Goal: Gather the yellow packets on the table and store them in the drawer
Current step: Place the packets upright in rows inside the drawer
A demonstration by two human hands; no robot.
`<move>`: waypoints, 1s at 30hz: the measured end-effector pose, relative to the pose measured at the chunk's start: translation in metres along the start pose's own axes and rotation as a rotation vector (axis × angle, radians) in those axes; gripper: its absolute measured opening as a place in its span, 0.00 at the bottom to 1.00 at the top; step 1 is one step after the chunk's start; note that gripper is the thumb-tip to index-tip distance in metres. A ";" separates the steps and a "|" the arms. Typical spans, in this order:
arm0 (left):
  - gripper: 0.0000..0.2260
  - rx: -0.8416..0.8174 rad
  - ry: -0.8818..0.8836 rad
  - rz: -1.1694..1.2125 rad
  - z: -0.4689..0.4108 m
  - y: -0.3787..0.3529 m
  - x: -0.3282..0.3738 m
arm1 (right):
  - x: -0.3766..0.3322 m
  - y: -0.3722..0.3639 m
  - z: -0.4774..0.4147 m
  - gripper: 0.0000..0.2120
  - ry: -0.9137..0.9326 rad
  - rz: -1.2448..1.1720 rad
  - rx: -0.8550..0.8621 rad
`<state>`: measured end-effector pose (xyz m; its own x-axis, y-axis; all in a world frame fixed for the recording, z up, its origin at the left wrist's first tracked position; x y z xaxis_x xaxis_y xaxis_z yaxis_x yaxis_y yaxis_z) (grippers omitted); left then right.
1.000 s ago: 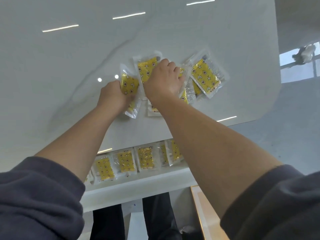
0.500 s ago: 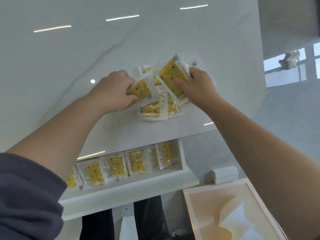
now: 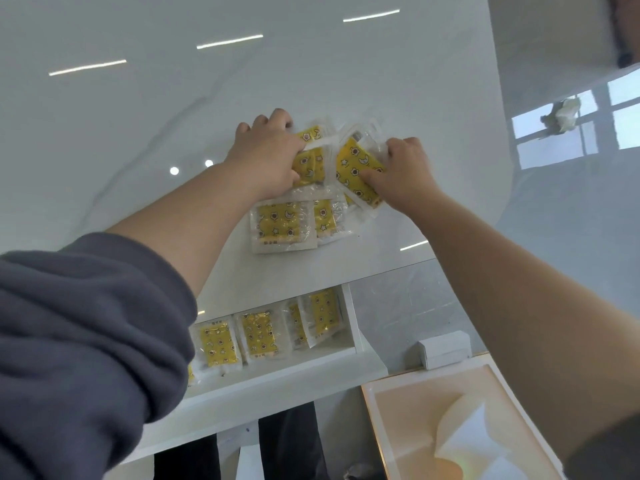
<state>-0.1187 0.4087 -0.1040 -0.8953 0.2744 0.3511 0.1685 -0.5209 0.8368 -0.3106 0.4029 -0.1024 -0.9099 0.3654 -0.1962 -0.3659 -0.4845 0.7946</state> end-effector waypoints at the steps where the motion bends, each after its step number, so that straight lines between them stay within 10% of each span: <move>1: 0.14 0.023 -0.006 0.014 0.000 0.001 0.000 | 0.000 0.000 0.002 0.17 -0.003 -0.005 0.008; 10: 0.11 0.332 0.167 0.476 0.074 0.016 -0.020 | 0.018 0.009 0.067 0.18 -0.095 -0.535 0.155; 19: 0.15 0.140 0.306 0.754 0.207 -0.047 -0.076 | 0.017 -0.009 0.156 0.12 -0.218 -0.729 0.417; 30: 0.08 -0.088 0.349 0.833 0.365 -0.158 -0.134 | -0.056 -0.221 0.296 0.10 -0.314 -0.969 -0.247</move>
<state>0.1248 0.7495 -0.1302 -0.5744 -0.4721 0.6687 0.7980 -0.5051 0.3289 -0.1208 0.7250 -0.0967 -0.1271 0.8568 -0.4998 -0.9730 -0.0097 0.2308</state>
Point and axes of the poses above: each hand's wrist, its own z-axis away from the middle knuckle, its own y-axis out of the back of the hand, x = y × z, the point moved 6 cm from there along -z, towards the middle knuckle, and after that the axes turned 10 degrees about -y, right-handed, at the moved point
